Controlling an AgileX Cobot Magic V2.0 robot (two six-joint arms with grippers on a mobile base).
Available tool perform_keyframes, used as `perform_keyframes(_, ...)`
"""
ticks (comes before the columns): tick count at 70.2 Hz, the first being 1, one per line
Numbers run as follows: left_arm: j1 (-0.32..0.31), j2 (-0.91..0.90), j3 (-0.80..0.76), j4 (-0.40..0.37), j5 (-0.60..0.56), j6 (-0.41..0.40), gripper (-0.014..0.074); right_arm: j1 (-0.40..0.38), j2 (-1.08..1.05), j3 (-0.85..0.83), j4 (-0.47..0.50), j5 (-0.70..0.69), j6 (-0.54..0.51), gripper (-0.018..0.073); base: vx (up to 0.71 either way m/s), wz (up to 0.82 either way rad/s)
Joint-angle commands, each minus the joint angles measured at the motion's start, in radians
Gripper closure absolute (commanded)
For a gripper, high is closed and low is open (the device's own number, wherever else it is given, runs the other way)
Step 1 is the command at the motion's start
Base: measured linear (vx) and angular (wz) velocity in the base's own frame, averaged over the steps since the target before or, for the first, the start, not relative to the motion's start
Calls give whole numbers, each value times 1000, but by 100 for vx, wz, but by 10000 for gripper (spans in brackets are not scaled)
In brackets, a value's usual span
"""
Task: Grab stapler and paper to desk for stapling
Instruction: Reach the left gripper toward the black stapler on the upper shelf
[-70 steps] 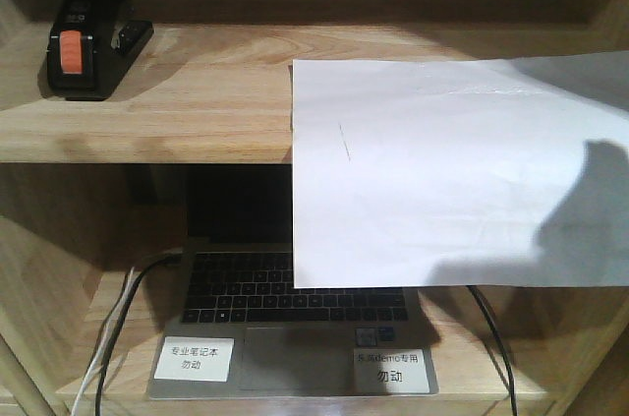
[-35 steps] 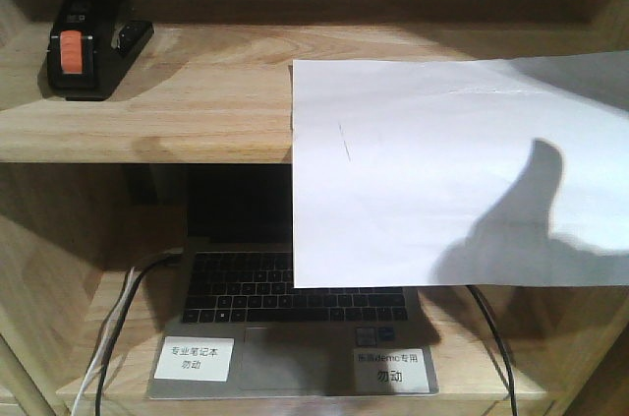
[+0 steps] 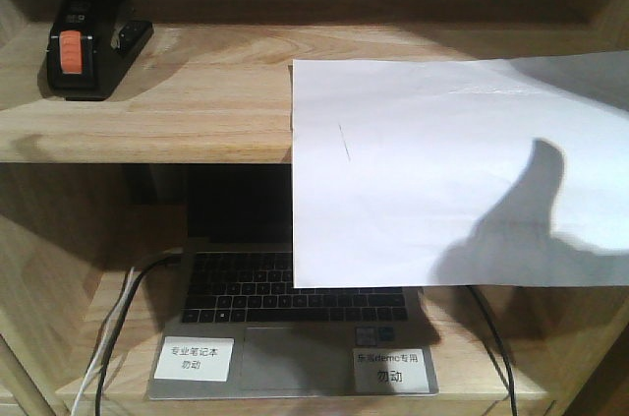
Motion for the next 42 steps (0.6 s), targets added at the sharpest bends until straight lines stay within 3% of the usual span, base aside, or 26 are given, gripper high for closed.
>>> perform_keyframes(1,-78,15,-24,-15,-72,3,-106,-6,12,-27,-2,-69,-2,-31,0,0)
perform_keyframes(24,-381,79,-24,-13,-72,105,-102,-6,12,-27,-2,-68,-2,102,0,0)
perform_keyframes(31,-435,98,-24,-13,-71,110,-99,-6,12,-27,-2,-68,-2,129,0,0)
perform_keyframes(42,-464,108,-24,-14,-63,110,-99,-6,12,-27,-2,-68,-2,161,0,0)
